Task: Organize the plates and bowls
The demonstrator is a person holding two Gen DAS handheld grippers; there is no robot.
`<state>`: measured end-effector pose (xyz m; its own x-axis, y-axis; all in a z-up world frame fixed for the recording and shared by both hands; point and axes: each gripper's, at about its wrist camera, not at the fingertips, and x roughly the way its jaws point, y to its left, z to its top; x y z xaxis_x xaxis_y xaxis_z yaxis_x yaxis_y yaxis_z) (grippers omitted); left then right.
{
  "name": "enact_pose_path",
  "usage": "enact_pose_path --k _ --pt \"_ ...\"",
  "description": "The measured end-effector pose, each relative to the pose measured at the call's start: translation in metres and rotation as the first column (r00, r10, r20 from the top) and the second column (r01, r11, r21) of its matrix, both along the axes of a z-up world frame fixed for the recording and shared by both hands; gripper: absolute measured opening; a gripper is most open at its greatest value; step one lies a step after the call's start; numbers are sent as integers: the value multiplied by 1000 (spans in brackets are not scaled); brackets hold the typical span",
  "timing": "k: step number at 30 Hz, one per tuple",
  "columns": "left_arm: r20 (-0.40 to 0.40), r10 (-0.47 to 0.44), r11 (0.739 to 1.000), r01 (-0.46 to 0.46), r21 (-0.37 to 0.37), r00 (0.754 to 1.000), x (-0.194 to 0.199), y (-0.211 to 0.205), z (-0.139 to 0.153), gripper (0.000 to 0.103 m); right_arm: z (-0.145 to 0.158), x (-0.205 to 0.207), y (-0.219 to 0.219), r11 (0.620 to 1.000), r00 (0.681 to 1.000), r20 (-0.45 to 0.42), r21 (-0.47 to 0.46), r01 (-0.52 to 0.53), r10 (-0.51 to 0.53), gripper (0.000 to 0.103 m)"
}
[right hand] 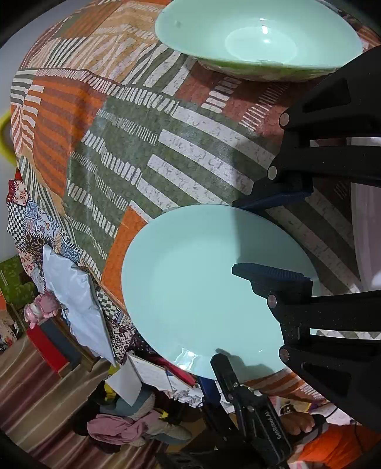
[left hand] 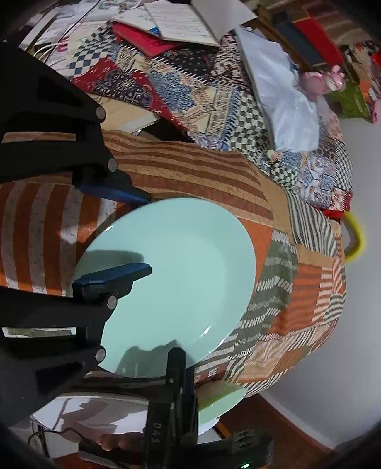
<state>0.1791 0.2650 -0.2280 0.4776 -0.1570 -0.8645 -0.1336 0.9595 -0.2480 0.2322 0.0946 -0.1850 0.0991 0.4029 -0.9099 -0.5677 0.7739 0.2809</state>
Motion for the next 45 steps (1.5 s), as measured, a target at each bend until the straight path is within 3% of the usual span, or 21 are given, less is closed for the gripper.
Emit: enact_pose_path --k 4,8,11,28,45 --pt "-8 30 999 -31 -31 1000 4 5 -8 41 -6 2 -2 1000 1000 -25 21 4 -4 33" --pt "5 22 1000 -21 -18 1000 6 0 -6 41 -1 -3 -4 999 1000 -12 37 -2 2 32" --pt "12 20 1000 -20 24 1000 6 -8 0 41 0 -8 -3 1000 1000 16 28 5 -6 32" --pt "106 -20 999 15 52 994 -27 -40 46 41 37 -42 -37 996 991 124 79 33 -43 32" --pt "171 -86 995 76 65 981 -62 -86 78 41 63 -77 -86 984 977 169 139 109 -132 32"
